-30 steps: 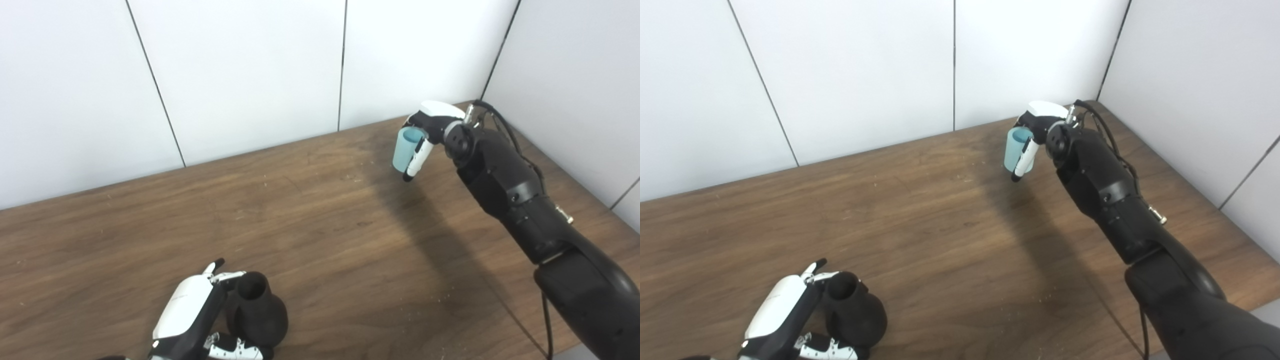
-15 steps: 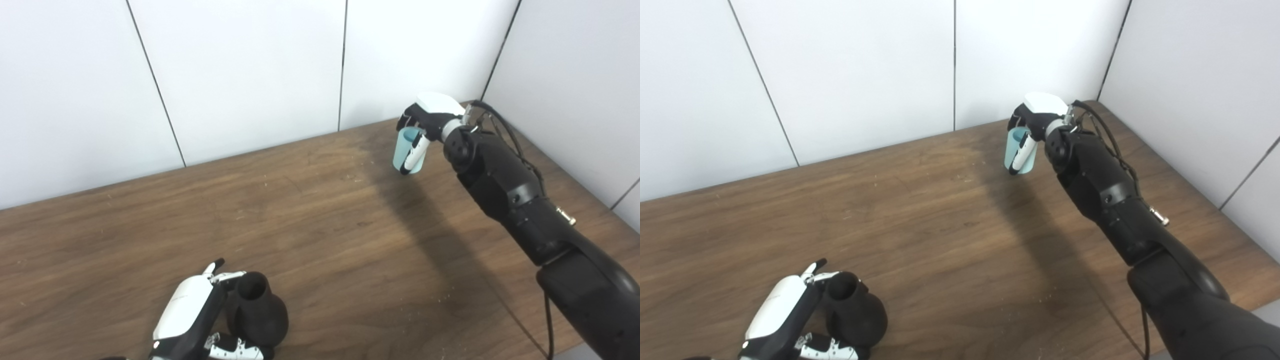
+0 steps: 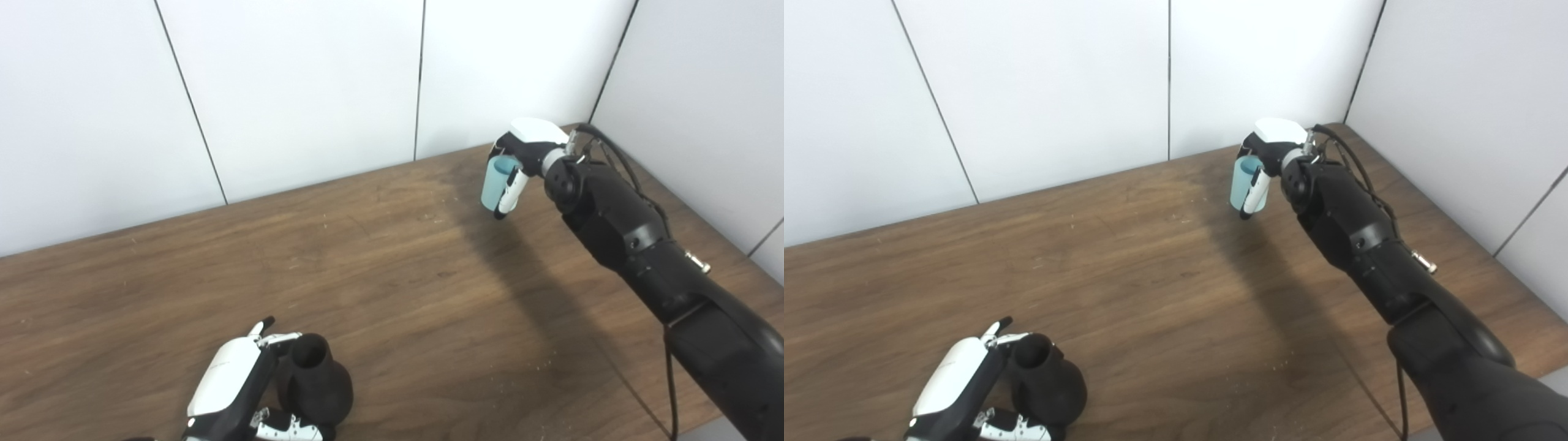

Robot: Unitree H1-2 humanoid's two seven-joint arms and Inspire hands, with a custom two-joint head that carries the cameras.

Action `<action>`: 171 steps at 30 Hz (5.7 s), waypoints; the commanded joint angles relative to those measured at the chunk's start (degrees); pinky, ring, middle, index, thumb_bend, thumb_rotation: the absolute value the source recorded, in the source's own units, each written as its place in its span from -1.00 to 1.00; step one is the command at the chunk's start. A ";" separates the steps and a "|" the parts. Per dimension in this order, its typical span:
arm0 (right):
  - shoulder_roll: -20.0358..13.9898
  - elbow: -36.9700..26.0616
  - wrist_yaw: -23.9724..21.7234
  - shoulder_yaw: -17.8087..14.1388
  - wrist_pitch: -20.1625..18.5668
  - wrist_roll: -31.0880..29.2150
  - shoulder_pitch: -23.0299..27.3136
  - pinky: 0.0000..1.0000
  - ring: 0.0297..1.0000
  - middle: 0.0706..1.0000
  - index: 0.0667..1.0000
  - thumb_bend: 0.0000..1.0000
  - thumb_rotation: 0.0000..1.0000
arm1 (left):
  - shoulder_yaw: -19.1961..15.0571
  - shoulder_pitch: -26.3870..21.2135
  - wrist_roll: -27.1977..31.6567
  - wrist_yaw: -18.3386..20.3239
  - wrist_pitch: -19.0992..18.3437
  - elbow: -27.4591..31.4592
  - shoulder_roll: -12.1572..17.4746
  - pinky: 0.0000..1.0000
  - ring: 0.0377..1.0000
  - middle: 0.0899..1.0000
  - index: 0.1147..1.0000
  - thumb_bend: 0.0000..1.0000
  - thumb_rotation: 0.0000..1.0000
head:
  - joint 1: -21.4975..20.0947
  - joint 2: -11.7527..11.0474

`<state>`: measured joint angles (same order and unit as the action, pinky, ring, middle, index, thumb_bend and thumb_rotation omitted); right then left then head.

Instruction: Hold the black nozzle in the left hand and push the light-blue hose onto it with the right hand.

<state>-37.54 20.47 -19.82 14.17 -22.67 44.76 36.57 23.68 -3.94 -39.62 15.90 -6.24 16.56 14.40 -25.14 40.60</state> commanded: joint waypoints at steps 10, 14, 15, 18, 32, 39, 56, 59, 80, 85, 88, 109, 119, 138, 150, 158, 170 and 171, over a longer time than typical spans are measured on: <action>-3.43 -1.08 1.92 0.87 0.95 0.36 1.24 0.23 0.32 0.30 0.23 0.69 -0.97 | 0.08 1.68 -2.20 2.94 -3.35 -0.89 1.46 1.00 0.45 -0.02 -0.24 0.03 -1.00 | -0.11 0.24; -3.03 -0.85 2.95 0.63 1.36 0.07 1.35 0.23 0.32 0.31 0.22 0.69 -0.97 | -0.01 1.71 -2.08 2.97 -3.48 -0.89 1.47 1.00 0.45 -0.02 -0.24 0.03 -1.00 | -0.09 0.33; -2.96 -0.69 3.34 0.64 1.60 0.08 1.39 0.24 0.32 0.31 0.22 0.69 -0.97 | -0.02 1.74 -2.08 3.03 -3.56 -0.74 1.44 1.00 0.45 -0.02 -0.24 0.03 -1.00 | 0.01 0.33; -2.84 -0.18 5.73 0.76 2.99 0.34 1.38 0.19 0.27 0.26 0.20 0.69 -0.97 | -0.04 1.78 -2.07 3.19 -3.76 -0.44 1.38 1.00 0.45 -0.02 -0.24 0.04 -1.00 | 0.03 0.39; -2.46 2.17 13.21 0.80 6.93 0.33 0.89 0.05 0.15 0.14 -0.09 0.04 -0.75 | 0.11 1.94 -2.53 3.18 -3.92 -0.57 1.06 1.00 0.45 -0.02 -0.24 0.04 -1.00 | -0.05 0.75; -2.47 2.69 12.65 0.99 7.23 -0.05 0.45 0.02 0.12 0.12 -0.09 0.04 -0.75 | 0.00 1.82 -2.18 3.24 -3.97 -0.59 1.02 1.00 0.44 -0.02 -0.23 0.04 -1.00 | 0.06 0.92; -2.14 2.02 9.82 2.55 5.81 0.95 0.39 -0.04 0.05 0.10 -0.09 0.04 -0.75 | -0.16 1.71 -2.15 3.08 -4.44 -0.08 0.98 1.00 0.43 -0.01 -0.23 0.03 -1.00 | 0.48 1.06; -2.11 2.15 9.83 2.57 5.99 0.96 0.59 -0.11 -0.03 -0.06 -0.11 0.06 -0.97 | -0.13 1.62 -2.23 2.93 -4.36 -0.27 0.92 1.00 0.44 -0.01 -0.23 0.03 -1.00 | 0.49 1.03; -2.11 -11.17 10.25 -2.39 6.55 -2.03 -0.79 -0.39 -0.19 -0.04 -0.06 -0.01 -1.00 | 0.36 0.92 -2.77 2.26 -4.15 -1.49 -0.26 1.00 0.42 -0.01 -0.24 0.03 -1.00 | 5.22 1.02; -1.97 -17.93 8.58 -3.00 6.46 -1.49 -1.89 -0.39 -0.20 -0.04 -0.06 -0.01 -1.00 | 0.84 0.74 -3.70 2.15 -4.60 -1.87 -1.14 1.00 0.43 -0.01 -0.24 0.03 -1.00 | 8.56 0.95; -1.35 -22.02 7.09 -2.69 6.50 -1.29 -2.79 -0.39 -0.20 -0.05 -0.06 -0.01 -1.00 | 1.12 0.84 -4.55 2.20 -5.05 -1.78 -1.76 1.00 0.43 -0.01 -0.24 0.03 -1.00 | 9.77 0.95; 5.03 -48.97 -9.42 -2.82 9.13 -9.52 -5.28 -0.37 -0.19 -0.09 -0.08 0.00 -1.00 | 2.87 1.77 -10.29 2.34 -9.30 -1.71 -7.03 1.00 0.44 -0.03 -0.23 0.04 -1.00 | 23.40 2.29; 6.41 -57.47 -13.04 -4.51 7.25 -14.15 -5.91 -0.39 -0.18 -0.08 -0.07 0.00 -1.00 | 3.50 1.61 -11.79 2.83 -10.63 -1.68 -8.15 1.00 0.44 -0.03 -0.23 0.04 -1.00 | 26.94 3.52; 6.66 -58.83 -17.24 -3.64 6.50 -13.22 -9.28 -0.36 -0.19 -0.09 -0.06 0.00 -1.00 | 3.75 1.02 -11.86 3.31 -11.19 -1.33 -8.09 1.00 0.42 -0.03 -0.23 0.04 -1.00 | 26.06 4.74; 8.91 -60.65 -19.86 -2.79 3.75 -12.36 -9.60 -0.35 -0.18 -0.09 -0.07 0.00 -1.00 | 4.06 0.93 -12.08 3.61 -11.39 -1.09 -8.29 1.00 0.42 -0.03 -0.23 0.04 -1.00 | 25.99 5.06; 9.40 -61.62 -19.94 -3.62 3.03 -14.36 -7.48 -0.37 -0.18 -0.06 -0.05 0.00 -1.00 | 4.31 0.91 -12.14 3.56 -11.20 -1.31 -8.24 1.00 0.42 -0.02 -0.23 0.04 -1.00 | 26.04 4.97; 10.52 -60.47 -18.79 -2.29 7.09 -13.08 -10.00 -0.38 -0.18 -0.07 -0.03 -0.01 -1.00 | 4.49 0.55 -12.32 3.83 -11.98 -1.16 -8.55 1.00 0.42 -0.02 -0.23 0.04 -1.00 | 25.79 5.20; 10.61 -60.49 -18.92 -2.02 7.22 -12.81 -10.18 -0.38 -0.18 -0.07 -0.03 -0.01 -1.00 | 4.57 0.57 -12.32 3.75 -12.02 -1.19 -8.61 1.00 0.42 -0.02 -0.23 0.04 -1.00 | 25.75 5.27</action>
<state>-26.97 -39.25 -40.41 12.39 -17.15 31.21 25.18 27.13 -4.19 -51.19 16.36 -16.25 17.33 5.70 0.53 45.79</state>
